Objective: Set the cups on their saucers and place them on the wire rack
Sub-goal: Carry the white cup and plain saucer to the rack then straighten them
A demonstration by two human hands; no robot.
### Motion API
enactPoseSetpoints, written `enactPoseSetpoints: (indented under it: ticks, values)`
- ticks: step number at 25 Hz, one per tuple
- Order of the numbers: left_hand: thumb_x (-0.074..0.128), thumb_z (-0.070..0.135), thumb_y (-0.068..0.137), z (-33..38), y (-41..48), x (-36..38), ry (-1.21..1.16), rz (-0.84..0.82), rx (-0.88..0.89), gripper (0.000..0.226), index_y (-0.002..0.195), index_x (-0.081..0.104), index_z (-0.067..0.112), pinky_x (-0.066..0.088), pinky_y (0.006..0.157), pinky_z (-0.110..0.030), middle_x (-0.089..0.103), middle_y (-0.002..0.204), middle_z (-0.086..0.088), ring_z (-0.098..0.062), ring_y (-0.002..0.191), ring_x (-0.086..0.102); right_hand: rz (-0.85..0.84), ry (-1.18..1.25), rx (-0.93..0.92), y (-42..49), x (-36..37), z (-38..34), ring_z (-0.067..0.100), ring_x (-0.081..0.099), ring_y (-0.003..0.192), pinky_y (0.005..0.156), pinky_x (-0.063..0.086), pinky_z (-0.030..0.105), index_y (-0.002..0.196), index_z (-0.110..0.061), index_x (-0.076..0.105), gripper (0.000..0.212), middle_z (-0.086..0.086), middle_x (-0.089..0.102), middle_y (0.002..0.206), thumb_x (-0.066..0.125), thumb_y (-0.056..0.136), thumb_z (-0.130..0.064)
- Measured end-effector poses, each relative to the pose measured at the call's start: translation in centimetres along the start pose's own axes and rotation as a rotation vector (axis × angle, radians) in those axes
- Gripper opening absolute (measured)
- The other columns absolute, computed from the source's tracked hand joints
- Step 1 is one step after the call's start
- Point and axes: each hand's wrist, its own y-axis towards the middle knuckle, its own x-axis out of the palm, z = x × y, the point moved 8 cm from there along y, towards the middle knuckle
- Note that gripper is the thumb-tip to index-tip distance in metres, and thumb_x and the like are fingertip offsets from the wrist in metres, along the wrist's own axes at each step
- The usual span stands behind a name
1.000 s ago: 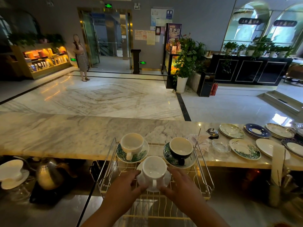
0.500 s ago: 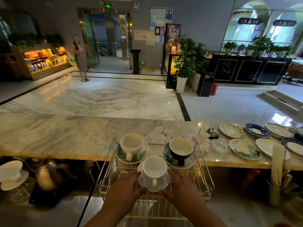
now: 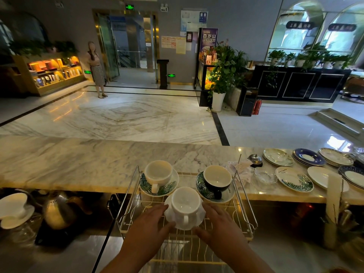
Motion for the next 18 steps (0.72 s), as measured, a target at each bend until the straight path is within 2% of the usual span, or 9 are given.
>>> enactPoseSetpoints:
  ticks: [2,4,8,11,13,15,18]
  values:
    - [0.049,0.070,0.091,0.6,0.3,-0.9,-0.040,0.043,-0.017,0.057,0.139,0.051,0.041,0.050,0.084,-0.019,0.066,0.118,0.021,0.005,0.098,0.062,0.022,0.026,-0.002,0.1,-0.5,-0.3,0.014,0.031,0.143,0.115,0.033,0.040,0.153,-0.041,0.026,0.086,-0.015,0.033,0.160,0.058,0.079,-0.074]
    - [0.045,0.074,0.089,1.4,0.7,-1.4,-0.115,0.045,-0.038,0.055,0.137,0.052,0.046,0.048,0.069,-0.014,0.066,0.096,0.026,0.010,0.089,0.063,0.049,0.055,-0.010,0.3,-0.9,-1.0,0.011,0.039,0.137,0.112,0.037,0.038,0.152,-0.042,0.029,0.082,-0.014,0.041,0.156,0.056,0.080,-0.073]
    - [0.054,0.067,0.091,2.3,1.2,-1.1,-0.212,-0.003,-0.040,0.050,0.139,0.047,0.053,0.051,0.066,-0.013,0.061,0.101,0.039,0.014,0.093,0.062,0.085,0.118,-0.004,0.4,-1.1,-1.6,0.000,0.042,0.119,0.105,0.043,0.035,0.148,-0.045,0.033,0.073,-0.012,0.052,0.148,0.062,0.084,-0.064]
    - [0.058,0.065,0.091,2.5,1.4,-0.9,-0.220,-0.010,-0.048,0.052,0.140,0.047,0.051,0.052,0.069,-0.013,0.060,0.106,0.039,0.013,0.092,0.064,0.087,0.105,0.009,0.5,-1.1,-1.5,0.006,0.051,0.122,0.104,0.047,0.036,0.148,-0.045,0.034,0.070,-0.011,0.055,0.145,0.062,0.086,-0.062]
    - [0.057,0.068,0.089,2.6,1.2,-1.2,-0.209,-0.008,-0.060,0.055,0.140,0.049,0.049,0.051,0.069,-0.011,0.060,0.104,0.038,0.013,0.089,0.064,0.081,0.094,0.010,0.3,-1.1,-1.7,0.003,0.052,0.118,0.101,0.047,0.033,0.148,-0.043,0.036,0.068,-0.011,0.056,0.144,0.061,0.087,-0.061]
    - [0.049,0.078,0.083,2.8,1.3,-2.7,-0.139,0.045,-0.072,0.059,0.135,0.051,0.049,0.047,0.067,-0.012,0.062,0.100,0.037,0.011,0.080,0.065,0.086,0.061,-0.008,0.3,-1.7,-1.8,-0.001,0.052,0.110,0.096,0.046,0.028,0.145,-0.042,0.040,0.062,-0.010,0.058,0.141,0.060,0.089,-0.059]
    - [0.042,0.082,0.081,2.6,3.6,-6.7,0.008,0.210,-0.073,0.052,0.119,0.053,0.049,0.047,0.060,-0.018,0.067,0.096,0.029,0.011,0.073,0.061,0.233,-0.006,-0.049,1.9,-6.0,-1.7,0.007,0.055,0.110,0.092,0.049,0.031,0.135,-0.041,0.046,0.047,-0.005,0.062,0.135,0.058,0.091,-0.052]
